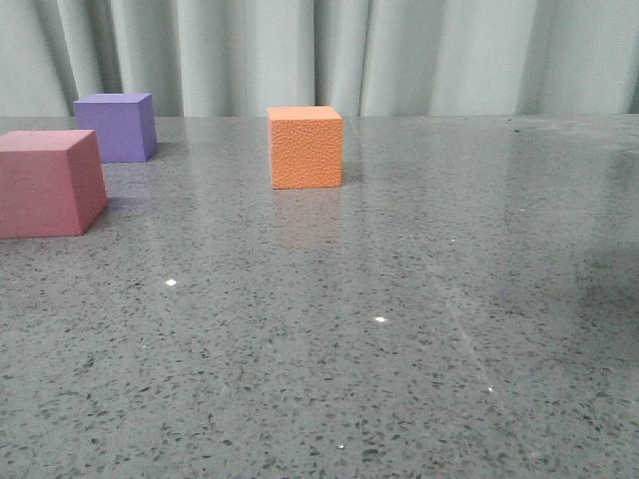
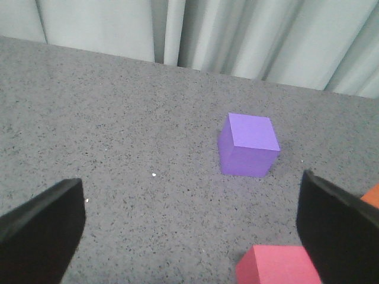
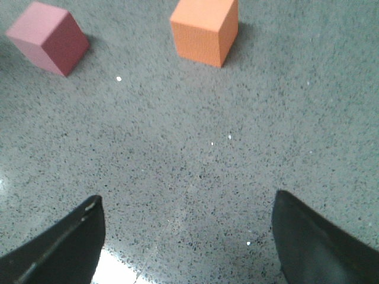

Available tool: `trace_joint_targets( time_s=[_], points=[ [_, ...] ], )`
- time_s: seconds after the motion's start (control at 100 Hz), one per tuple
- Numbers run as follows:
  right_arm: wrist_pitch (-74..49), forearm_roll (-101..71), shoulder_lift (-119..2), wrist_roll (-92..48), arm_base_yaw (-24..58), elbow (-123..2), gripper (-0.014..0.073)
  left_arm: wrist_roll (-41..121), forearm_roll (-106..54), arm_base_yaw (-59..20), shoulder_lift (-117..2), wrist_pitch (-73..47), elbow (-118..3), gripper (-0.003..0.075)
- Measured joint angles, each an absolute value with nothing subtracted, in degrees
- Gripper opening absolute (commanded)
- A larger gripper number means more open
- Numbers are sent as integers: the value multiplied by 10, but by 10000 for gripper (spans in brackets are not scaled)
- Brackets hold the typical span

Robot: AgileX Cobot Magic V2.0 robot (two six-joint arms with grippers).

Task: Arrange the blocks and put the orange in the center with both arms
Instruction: 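Set the orange cube down, open and withdraw the right gripper, then reach the left gripper to the orange cube and grasp it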

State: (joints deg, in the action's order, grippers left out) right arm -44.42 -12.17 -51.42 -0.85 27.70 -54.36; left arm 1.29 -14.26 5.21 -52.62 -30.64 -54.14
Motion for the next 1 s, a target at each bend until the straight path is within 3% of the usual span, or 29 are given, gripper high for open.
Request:
trace_joint_targets(
  time_s=[0.27,0.67,1.0],
  points=[
    [-445,-129,-508,-8,277,-544,581,159,-155,-24,-662,-379,-697,691],
    [-454,-143,-508,-9,277,-544,581,445,-246,-121,-913,-590,-974,691],
    [-456,-149,-508,-9,277,-544,581,547,-272,-187,-1049,-639,-1109,691]
  ],
)
